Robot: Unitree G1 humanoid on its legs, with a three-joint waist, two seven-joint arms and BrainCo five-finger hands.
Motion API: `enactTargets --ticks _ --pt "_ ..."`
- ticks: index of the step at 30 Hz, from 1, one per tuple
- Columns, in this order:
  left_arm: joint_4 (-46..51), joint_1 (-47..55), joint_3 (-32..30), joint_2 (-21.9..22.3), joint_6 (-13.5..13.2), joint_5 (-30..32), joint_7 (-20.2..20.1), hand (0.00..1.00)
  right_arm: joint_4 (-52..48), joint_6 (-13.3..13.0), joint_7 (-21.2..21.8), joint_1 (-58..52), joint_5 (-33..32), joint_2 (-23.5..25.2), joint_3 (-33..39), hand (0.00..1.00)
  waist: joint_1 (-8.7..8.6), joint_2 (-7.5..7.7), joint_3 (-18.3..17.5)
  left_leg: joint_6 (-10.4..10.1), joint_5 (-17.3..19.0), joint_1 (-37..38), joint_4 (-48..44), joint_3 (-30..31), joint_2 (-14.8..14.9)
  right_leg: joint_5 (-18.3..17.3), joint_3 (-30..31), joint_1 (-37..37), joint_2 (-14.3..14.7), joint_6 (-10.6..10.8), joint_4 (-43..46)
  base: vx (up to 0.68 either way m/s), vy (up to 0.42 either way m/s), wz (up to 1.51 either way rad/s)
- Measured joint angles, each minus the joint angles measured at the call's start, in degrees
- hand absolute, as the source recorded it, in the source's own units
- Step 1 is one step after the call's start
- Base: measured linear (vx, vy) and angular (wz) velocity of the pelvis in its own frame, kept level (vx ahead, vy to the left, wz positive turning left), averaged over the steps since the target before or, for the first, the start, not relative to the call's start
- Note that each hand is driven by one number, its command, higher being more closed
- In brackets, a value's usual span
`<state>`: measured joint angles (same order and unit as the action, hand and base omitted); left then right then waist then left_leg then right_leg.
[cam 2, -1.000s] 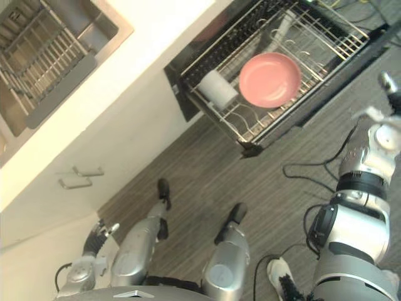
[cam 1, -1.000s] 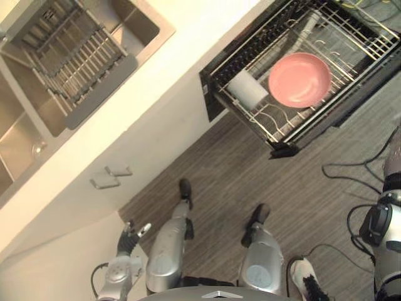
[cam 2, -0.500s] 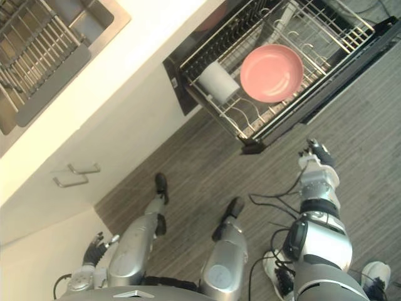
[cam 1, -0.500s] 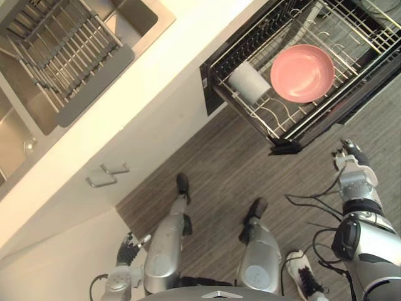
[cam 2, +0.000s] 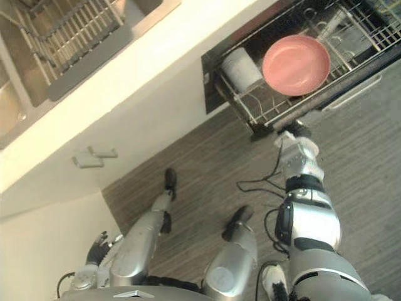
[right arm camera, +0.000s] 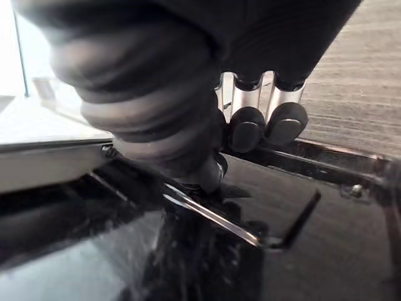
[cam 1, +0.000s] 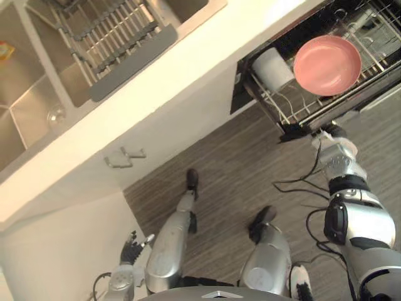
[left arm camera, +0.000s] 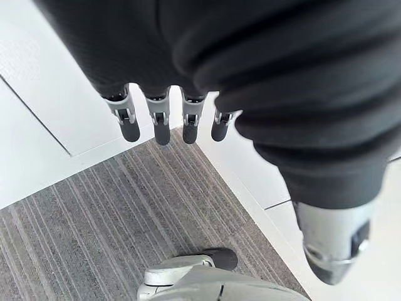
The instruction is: Walk over to the sink, pick up the cup, carry it to the dishwasher, place the cup inside the dishwasher, then close the dishwasher door
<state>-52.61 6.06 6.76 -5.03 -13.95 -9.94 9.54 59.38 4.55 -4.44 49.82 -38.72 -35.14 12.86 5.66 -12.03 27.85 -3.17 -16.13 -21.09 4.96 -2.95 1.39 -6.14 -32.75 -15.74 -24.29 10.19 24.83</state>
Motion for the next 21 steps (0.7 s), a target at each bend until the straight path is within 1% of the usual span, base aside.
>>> enactTargets --ticks 1,2,3,4,6,7,9,10,11,12,14,15,16,17,18,19,21 --pt "0.3 0.1 -0.1 0.5 0.3 0.0 0.0 0.00 0.0 0.9 -0.1 2.0 3.4 -0.6 -1.9 1.00 0.72 -0.67 -0.3 0.0 0.0 -0.2 0.0 0.3 -0.3 -0.8 -1.1 0.0 -0.6 0.1 1.3 -0.06 -0.064 0.47" --pt "0.3 0.2 0.0 0.8 0.4 0.0 -0.2 0.00 0.0 1.6 -0.9 4.2 6.4 -1.3 -3.8 1.00 1.08 -1.29 -0.8 0.0 0.0 -0.5 0.0 1.2 -0.7 -1.8 -2.5 0.4 -1.4 0.0 2.7 -0.05 -0.072 0.53" --pt "0.3 0.2 0.0 0.9 0.4 0.0 -0.5 0.00 0.0 2.0 -1.2 5.2 8.2 -1.5 -4.4 1.00 1.30 -1.65 -1.0 0.0 0.0 -0.6 0.0 1.5 -0.9 -2.3 -3.1 0.6 -1.7 0.1 3.4 -0.03 -0.088 0.64" --pt "0.3 0.2 0.1 1.2 0.4 0.0 -1.1 0.00 0.2 2.2 -2.2 7.1 11.4 -2.1 -5.7 1.00 2.15 -2.16 -1.4 0.1 0.0 -1.0 0.0 1.5 -1.0 -3.4 -4.7 1.1 -2.4 0.1 4.7 -0.02 -0.102 0.68" --pt "0.3 0.6 0.1 1.5 0.4 0.0 -1.6 0.00 0.6 2.9 -3.0 10.5 14.9 -2.9 -6.8 1.00 3.33 -2.45 -1.6 0.2 -0.2 -1.2 -0.1 1.9 -1.3 -5.1 -6.7 2.0 -3.6 0.1 6.6 -0.01 -0.114 0.61" --pt "0.3 0.9 0.2 1.7 0.4 0.1 -1.8 0.00 1.1 3.0 -3.9 12.7 17.0 -3.4 -8.4 1.00 4.37 -2.70 -1.8 0.6 -1.0 -1.4 -0.3 2.9 -1.6 -6.1 -7.6 2.3 -4.1 0.1 7.8 0.01 -0.103 0.39" --pt "0.3 1.4 0.7 1.8 0.4 0.1 -2.5 0.00 2.1 3.0 -4.9 15.7 18.9 -3.8 -9.2 1.00 5.25 -3.19 -2.1 0.7 -2.2 -2.0 -0.3 3.1 -1.6 -7.0 -9.0 2.6 -4.5 0.3 8.9 0.05 -0.137 0.43" --pt "0.2 1.8 1.0 1.8 0.5 0.1 -2.8 0.00 2.5 3.0 -6.4 18.6 20.7 -4.0 -10.3 1.00 6.47 -3.42 -2.3 0.5 -3.0 -2.6 -0.3 3.8 -1.9 -7.9 -10.3 2.9 -5.1 0.3 9.9 0.08 -0.148 0.46" --pt "0.3 1.9 0.9 1.8 0.5 0.1 -2.9 0.00 3.4 3.5 -8.6 19.3 21.7 -4.1 -10.4 1.00 6.74 -3.42 -2.3 0.7 -3.4 -2.7 -0.3 4.2 -2.0 -8.1 -10.6 3.1 -5.3 0.2 10.2 0.10 -0.146 0.52" --pt "0.2 2.1 1.1 1.8 0.5 0.1 -3.6 0.00 6.0 3.5 -10.1 19.2 25.0 -5.1 -10.6 0.00 7.08 -3.42 -2.3 0.8 -3.8 -2.8 -0.4 5.1 -2.2 -8.3 -11.9 3.9 -5.3 0.1 10.3 0.09 -0.117 0.31" --pt "0.3 2.2 1.3 1.8 0.5 0.2 -4.2 0.00 6.2 3.5 -11.6 19.3 28.7 -5.2 -11.2 0.00 7.50 -3.42 -2.3 0.8 -3.9 -3.0 -0.4 5.4 -2.4 -8.3 -11.9 4.0 -5.3 0.1 10.3 0.08 -0.110 0.13" --pt "0.4 2.2 1.3 1.7 0.4 0.2 -4.8 0.00 6.7 3.6 -12.2 19.4 32.3 -5.5 -12.8 0.00 7.49 -3.42 -2.3 0.7 -3.9 -2.9 -0.4 5.4 -2.4 -8.3 -11.9 4.1 -5.3 0.1 10.2 0.04 -0.071 0.00" --pt "0.4 2.2 1.3 1.7 0.3 0.2 -4.9 0.00 6.7 3.6 -12.1 19.6 33.3 -5.6 -13.4 0.00 7.49 -3.42 -2.3 0.7 -4.0 -2.9 -0.4 5.4 -2.3 -8.3 -11.9 4.1 -5.2 0.1 10.1 0.03 -0.108 -0.02" --pt "0.5 2.2 1.3 1.7 0.3 0.2 -5.0 0.00 6.7 4.1 -11.6 19.7 34.7 -6.2 -14.9 0.00 7.48 -3.42 -2.3 0.6 -3.9 -2.8 -0.4 5.4 -2.1 -8.3 -11.9 4.1 -4.9 0.1 9.7 0.00 -0.075 -0.04" --pt "0.6 2.2 1.2 1.7 0.3 0.1 -5.0 0.00 6.7 4.2 -11.3 19.8 34.7 -6.2 -15.0 0.00 7.48 -3.42 -2.3 0.6 -3.9 -2.8 -0.4 5.4 -2.0 -8.3 -11.9 4.2 -4.8 0.1 9.6 -0.01 -0.112 -0.06" --pt "0.8 2.2 1.2 1.6 0.3 0.1 -5.1 0.00 6.7 5.1 -10.2 20.1 34.6 -6.2 -15.0 0.00 7.50 -3.42 -2.3 -0.1 -3.3 -2.8 -0.4 5.4 -1.5 -8.3 -11.9 4.4 -4.1 0.1 9.0 -0.02 -0.074 -0.08" --pt "1.4 2.2 1.1 1.5 0.2 0.0 -5.4 0.00 6.7 5.9 -8.2 19.8 34.5 -5.9 -14.9 0.00 7.68 -3.39 -2.3 -0.2 -3.1 -2.3 -0.3 5.2 -0.7 -8.1 -11.8 5.0 -3.0 -0.1 8.0 -0.02 -0.089 -0.13"
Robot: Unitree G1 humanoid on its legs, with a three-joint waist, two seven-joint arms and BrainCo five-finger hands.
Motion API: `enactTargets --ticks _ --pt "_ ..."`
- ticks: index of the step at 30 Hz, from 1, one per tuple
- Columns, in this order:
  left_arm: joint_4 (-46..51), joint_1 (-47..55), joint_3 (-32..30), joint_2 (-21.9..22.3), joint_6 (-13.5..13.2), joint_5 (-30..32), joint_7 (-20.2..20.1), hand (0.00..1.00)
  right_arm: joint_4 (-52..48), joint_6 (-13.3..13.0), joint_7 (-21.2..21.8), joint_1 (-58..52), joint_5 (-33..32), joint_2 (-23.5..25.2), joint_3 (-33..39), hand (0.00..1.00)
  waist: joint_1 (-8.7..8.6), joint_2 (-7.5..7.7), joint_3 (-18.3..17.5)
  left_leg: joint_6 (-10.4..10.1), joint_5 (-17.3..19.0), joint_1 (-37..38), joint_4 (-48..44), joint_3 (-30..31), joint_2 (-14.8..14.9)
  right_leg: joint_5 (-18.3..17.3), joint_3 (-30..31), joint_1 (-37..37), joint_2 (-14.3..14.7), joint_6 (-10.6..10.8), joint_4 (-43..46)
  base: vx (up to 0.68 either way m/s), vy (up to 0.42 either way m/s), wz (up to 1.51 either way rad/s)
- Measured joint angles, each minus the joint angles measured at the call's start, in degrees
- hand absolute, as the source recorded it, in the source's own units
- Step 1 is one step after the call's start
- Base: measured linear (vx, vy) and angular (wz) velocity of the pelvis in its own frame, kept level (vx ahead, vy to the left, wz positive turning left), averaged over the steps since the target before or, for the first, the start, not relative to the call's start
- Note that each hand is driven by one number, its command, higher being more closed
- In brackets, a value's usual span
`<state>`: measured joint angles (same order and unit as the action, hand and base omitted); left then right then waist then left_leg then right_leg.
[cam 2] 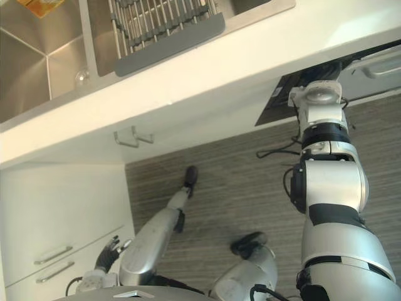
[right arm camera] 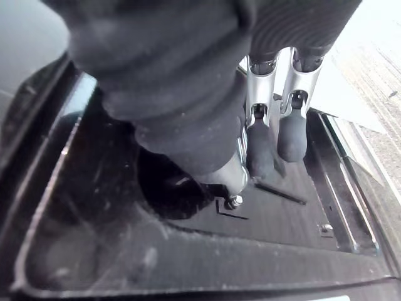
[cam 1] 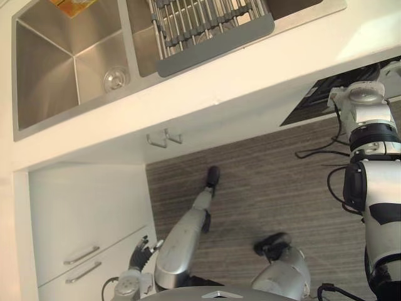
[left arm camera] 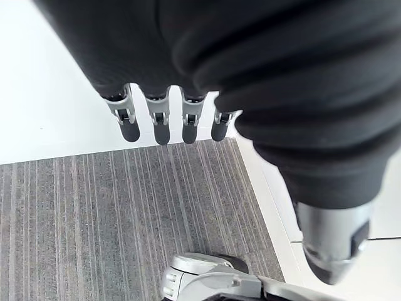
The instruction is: Walk over to the sink, pick up the cup, carry it to the dishwasher, place the cup inside the dishwasher, then close the dishwasher door
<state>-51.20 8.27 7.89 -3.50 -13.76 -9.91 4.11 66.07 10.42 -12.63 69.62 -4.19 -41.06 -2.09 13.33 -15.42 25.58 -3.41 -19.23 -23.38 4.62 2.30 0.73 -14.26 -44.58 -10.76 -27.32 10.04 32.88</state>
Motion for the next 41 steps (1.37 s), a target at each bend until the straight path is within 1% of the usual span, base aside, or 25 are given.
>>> enactTargets --ticks 3,4,6,8,9,10,12,15,17,18,21,23,24,25,26,27,28,29,30,32,34,35,36,37,41 --pt "0.8 0.1 -0.8 0.0 -1.3 -0.7 -0.8 0.00 -8.9 0.4 2.0 -7.3 -2.5 0.6 1.4 0.00 -0.01 0.51 0.4 0.1 0.4 1.7 0.0 -1.0 0.7 0.5 0.4 1.4 1.0 0.2 -1.4 0.02 -0.117 -0.16" --pt "1.2 0.1 -1.7 -0.1 -1.5 -1.5 -0.8 0.00 -14.6 -1.0 2.1 -12.1 -3.7 2.0 3.9 0.00 -0.50 1.12 0.8 0.3 0.4 2.4 0.0 -1.5 1.1 1.0 0.9 2.0 1.8 0.4 -2.5 0.05 -0.102 -0.25" --pt "1.4 0.3 -3.8 -0.3 -1.6 -2.6 -0.8 0.00 -23.2 -4.9 2.2 -20.9 -5.4 6.4 8.0 0.00 -1.69 3.16 1.5 0.5 0.7 3.5 0.0 -2.8 1.6 1.7 1.8 2.9 2.6 0.4 -4.3 0.06 -0.095 -0.29" --pt "2.0 0.8 -6.4 -1.4 -1.5 -4.0 -0.7 0.00 -30.4 -10.0 2.2 -34.0 -3.1 14.3 9.4 0.00 -3.90 7.59 1.4 0.5 0.9 4.5 0.0 -6.0 2.2 2.5 3.1 3.8 3.8 0.5 -6.5 0.09 -0.087 -0.25" --pt "2.3 0.9 -6.9 -1.8 -1.3 -4.0 -0.7 0.00 -31.1 -10.6 2.2 -37.2 -2.4 16.3 9.4 0.00 -4.43 8.66 1.3 0.5 0.9 4.8 0.0 -6.8 2.3 2.6 3.1 4.2 4.0 0.5 -7.0 0.09 -0.077 -0.18" --pt "2.7 1.0 -7.7 -2.4 -1.2 -4.4 -0.7 0.00 -31.1 -11.4 2.2 -43.2 -2.4 19.8 9.5 0.00 -5.25 10.56 1.3 0.4 0.9 5.8 0.0 -8.0 2.6 3.0 3.7 5.4 4.8 0.3 -8.5 0.06 -0.071 -0.19" --pt "2.7 1.1 -8.7 -3.0 -1.7 -4.7 -0.7 0.00 -28.0 -13.5 2.2 -50.6 -4.6 24.9 10.7 0.00 -5.90 12.75 1.2 -0.1 1.4 7.7 0.0 -9.2 2.9 3.8 4.9 7.4 6.2 0.8 -11.3 0.02 -0.083 -0.29" --pt "0.1 1.1 -10.7 -3.2 -3.7 -4.9 -0.4 0.00 -14.2 -17.7 4.7 -58.3 -8.4 30.9 16.3 0.00 -6.95 14.07 0.6 0.2 3.2 10.6 0.3 -10.6 4.3 4.6 5.8 10.1 8.5 0.6 -14.8 -0.07 -0.064 -0.31" --pt "-1.4 1.1 -11.9 -3.2 -3.7 -5.6 -0.1 0.00 -8.9 -18.9 6.7 -60.5 -11.0 32.4 17.9 0.00 -7.28 14.82 -0.3 0.2 3.6 11.1 0.3 -11.1 4.6 5.2 5.9 10.8 9.0 0.5 -16.2 -0.06 -0.031 -0.13" --pt "-2.6 1.1 -12.8 -3.3 -3.7 -5.7 0.3 0.00 -6.1 -19.9 7.7 -62.2 -11.3 33.8 18.6 0.00 -7.23 15.85 -1.1 0.0 4.2 11.6 0.3 -11.6 4.6 5.5 6.1 11.2 9.2 0.7 -17.0 -0.03 -0.023 -0.10" --pt "-4.0 1.0 -12.8 -4.0 -3.6 -4.5 0.6 0.00 -4.0 -20.1 9.3 -65.4 -11.2 36.2 19.2 0.00 -7.21 18.16 -3.0 0.3 4.7 12.3 0.3 -11.5 3.9 5.8 6.0 12.7 9.0 0.8 -18.2 0.01 -0.025 0.04" --pt "-4.7 0.6 -12.8 -5.1 -3.0 -2.0 0.6 0.00 -3.7 -19.8 11.4 -67.5 -11.3 37.7 20.4 0.00 -7.30 20.34 -4.4 1.0 6.0 14.0 0.3 -10.7 2.1 5.5 5.8 15.0 7.8 0.8 -18.4 0.05 -0.003 0.23" --pt "-4.9 0.5 -12.9 -5.3 -2.8 -1.6 0.7 0.00 -3.7 -19.9 11.8 -67.7 -11.3 38.0 20.8 0.00 -7.36 20.78 -4.7 1.1 6.3 14.5 0.3 -10.4 1.6 5.2 5.7 15.7 7.4 0.3 -18.4 0.09 0.017 0.30" --pt "-5.4 0.3 -12.9 -5.6 -2.1 -0.9 0.8 0.00 -3.8 -20.6 12.4 -68.2 -11.2 38.3 21.6 0.00 -7.65 21.46 -5.2 1.6 7.5 15.6 0.4 -9.9 0.5 4.6 6.2 17.4 7.2 -2.9 -18.2 0.12 0.030 0.49" --pt "-5.8 0.3 -12.8 -5.7 -1.2 -0.2 0.9 0.00 -4.2 -21.6 12.8 -68.9 -10.2 38.4 21.8 0.00 -8.68 21.62 -5.7 2.3 8.9 16.6 0.3 -8.3 -0.2 5.1 9.2 18.4 7.6 -8.1 -17.1 0.13 0.045 0.64" --pt "-5.9 0.3 -12.8 -5.6 -0.6 0.1 1.0 0.00 -4.4 -22.2 13.0 -69.3 -9.1 38.2 22.1 0.00 -9.37 21.20 -5.9 2.5 9.1 16.9 0.3 -7.1 -0.3 6.3 11.3 18.2 7.8 -9.8 -15.2 0.13 0.076 0.91" --pt "-6.0 0.4 -12.7 -5.5 0.6 0.1 1.1 0.00 -4.4 -23.1 13.4 -70.0 -7.4 38.2 22.6 0.00 -10.45 20.28 -6.3 2.6 9.2 17.6 0.3 -4.7 0.5 9.1 17.0 16.5 8.9 -11.6 -10.8 0.12 0.063 0.87" --pt "-6.2 0.4 -12.9 -5.5 2.0 0.5 1.0 0.00 -4.5 -23.8 14.1 -70.9 -7.0 38.7 22.6 0.00 -10.51 19.51 -6.6 2.5 9.3 18.1 0.4 -3.3 2.1 6.1 22.5 16.0 12.2 -8.4 -12.4 0.11 0.015 0.72" --pt "-6.3 0.3 -13.5 -5.6 2.8 1.3 1.0 0.00 -4.5 -24.3 15.0 -71.2 -7.1 39.0 22.6 0.00 -10.30 19.73 -6.8 2.4 9.3 18.6 0.4 -2.3 2.4 4.4 24.3 15.9 14.1 -7.5 -14.2 0.08 -0.082 0.37" --pt "-8.8 0.2 -15.2 -5.2 5.2 4.3 0.8 0.00 -4.5 -26.3 17.8 -71.9 -8.2 39.4 22.7 0.00 -10.51 20.58 -7.3 2.1 10.0 20.7 0.4 -1.2 3.0 2.1 30.5 13.8 20.0 -6.3 -19.9 0.03 -0.131 0.16" --pt "-9.1 -0.5 -17.2 -4.8 5.8 5.6 0.5 0.00 -5.3 -27.3 19.9 -73.3 -9.7 39.6 23.0 0.00 -11.32 21.25 -7.5 2.2 11.3 21.1 0.4 -0.6 1.3 2.1 36.0 12.0 22.5 -6.1 -20.8 -0.03 -0.121 0.68" --pt "-8.9 -1.4 -19.5 -4.4 6.1 5.7 0.4 0.00 -5.8 -27.4 20.8 -75.2 -10.3 40.7 23.7 0.00 -12.09 22.65 -8.7 3.0 12.5 21.0 -2.2 -2.8 -0.1 2.1 35.5 11.9 21.3 -5.7 -19.5 0.06 -0.089 1.05" --pt "-8.7 -1.3 -20.8 -4.1 6.2 5.7 0.3 0.00 -6.2 -27.4 21.3 -76.4 -10.7 40.9 24.6 0.00 -12.00 22.69 -9.2 3.1 13.8 20.3 -5.9 -4.9 0.0 1.8 34.9 11.7 20.8 -5.3 -18.5 0.17 -0.050 0.94" --pt "-8.0 -1.3 -22.6 -2.5 6.4 5.7 0.1 0.00 -6.7 -27.4 22.2 -77.0 -11.6 41.4 24.9 0.00 -11.54 21.51 -9.3 2.2 15.6 20.5 -8.1 -6.8 0.4 1.8 34.2 13.1 20.5 -4.8 -18.0 0.17 -0.036 0.36" --pt "-8.0 -0.1 -25.8 -1.0 6.3 5.7 0.5 0.00 -7.7 -27.0 23.9 -77.2 -11.2 42.8 24.7 0.00 -10.46 20.86 -11.0 1.8 15.2 23.8 -4.3 -5.3 0.0 3.0 32.8 17.4 20.4 -3.8 -20.0 0.15 -0.030 0.18"
